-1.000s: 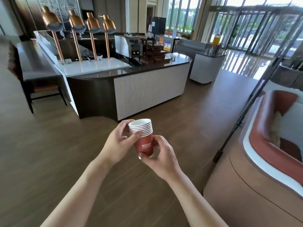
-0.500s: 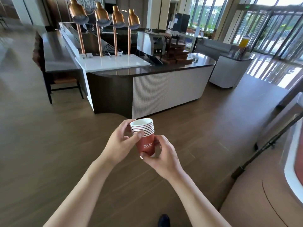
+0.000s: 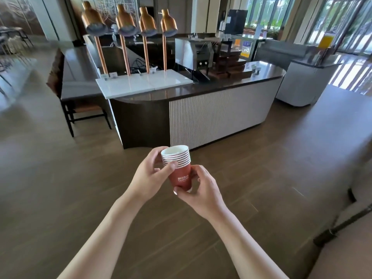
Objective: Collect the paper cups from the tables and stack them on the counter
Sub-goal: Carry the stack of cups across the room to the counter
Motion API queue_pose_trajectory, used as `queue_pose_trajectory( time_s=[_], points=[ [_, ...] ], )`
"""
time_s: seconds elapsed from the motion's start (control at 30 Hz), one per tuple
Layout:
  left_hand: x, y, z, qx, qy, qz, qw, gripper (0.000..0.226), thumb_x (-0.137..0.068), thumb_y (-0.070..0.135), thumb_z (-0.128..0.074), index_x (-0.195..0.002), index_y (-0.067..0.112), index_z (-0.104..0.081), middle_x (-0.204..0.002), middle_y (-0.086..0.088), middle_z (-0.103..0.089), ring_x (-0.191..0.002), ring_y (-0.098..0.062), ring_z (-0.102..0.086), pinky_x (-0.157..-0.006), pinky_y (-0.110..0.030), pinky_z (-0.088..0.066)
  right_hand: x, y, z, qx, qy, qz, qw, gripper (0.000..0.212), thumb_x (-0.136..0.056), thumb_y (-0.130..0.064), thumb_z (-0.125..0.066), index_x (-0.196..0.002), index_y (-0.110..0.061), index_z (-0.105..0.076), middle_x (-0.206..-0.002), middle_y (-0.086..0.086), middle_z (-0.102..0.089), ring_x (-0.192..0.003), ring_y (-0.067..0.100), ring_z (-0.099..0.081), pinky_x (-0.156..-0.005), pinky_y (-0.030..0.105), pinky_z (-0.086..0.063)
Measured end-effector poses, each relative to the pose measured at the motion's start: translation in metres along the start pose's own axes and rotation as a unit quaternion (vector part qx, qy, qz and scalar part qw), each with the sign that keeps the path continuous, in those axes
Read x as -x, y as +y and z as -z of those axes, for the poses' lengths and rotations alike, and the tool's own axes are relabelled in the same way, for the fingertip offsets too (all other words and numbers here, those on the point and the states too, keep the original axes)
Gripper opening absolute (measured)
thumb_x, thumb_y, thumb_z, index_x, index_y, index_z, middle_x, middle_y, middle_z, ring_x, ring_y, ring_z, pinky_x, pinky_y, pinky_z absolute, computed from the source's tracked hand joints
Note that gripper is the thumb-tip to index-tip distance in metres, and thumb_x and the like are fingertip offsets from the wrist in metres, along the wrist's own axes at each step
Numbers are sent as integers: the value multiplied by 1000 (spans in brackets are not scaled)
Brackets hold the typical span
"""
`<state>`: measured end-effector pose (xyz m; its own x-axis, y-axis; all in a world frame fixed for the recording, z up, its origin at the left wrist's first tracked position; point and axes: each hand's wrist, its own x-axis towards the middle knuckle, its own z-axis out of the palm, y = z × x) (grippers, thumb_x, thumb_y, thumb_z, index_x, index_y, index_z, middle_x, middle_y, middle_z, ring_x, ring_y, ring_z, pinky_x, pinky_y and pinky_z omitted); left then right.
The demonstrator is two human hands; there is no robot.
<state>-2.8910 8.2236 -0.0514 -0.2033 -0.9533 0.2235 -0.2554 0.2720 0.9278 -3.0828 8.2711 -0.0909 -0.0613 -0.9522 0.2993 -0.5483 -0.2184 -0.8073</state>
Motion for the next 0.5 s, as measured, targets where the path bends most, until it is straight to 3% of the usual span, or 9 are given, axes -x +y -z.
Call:
queue_pose_trajectory(
  time_s=[0.23,0.5],
  points=[
    [-108,11,-58,-11,-19,-8,1000,35,-91,52,-69,-125,48,-60,-124,27,-68,-120,2,-64,-89,-29,-58,-96,57,51,-11,20,-2,1000,48,-68,-50,-82,-108,-35,-60,-107,-20,-63,-106,5,-62,-86,21,-51],
    [-193,1,-107,-19,-49,-1,999,35,-95,46,-71,-128,47,-59,-122,31,-68,-111,1,-69,-82,-8,-51,-166,113,79,-15,37,-13,999,50,-69,-48,-84,-110,-31,-61,-107,-19,-63,-105,6,-62,-87,21,-52]
  ],
)
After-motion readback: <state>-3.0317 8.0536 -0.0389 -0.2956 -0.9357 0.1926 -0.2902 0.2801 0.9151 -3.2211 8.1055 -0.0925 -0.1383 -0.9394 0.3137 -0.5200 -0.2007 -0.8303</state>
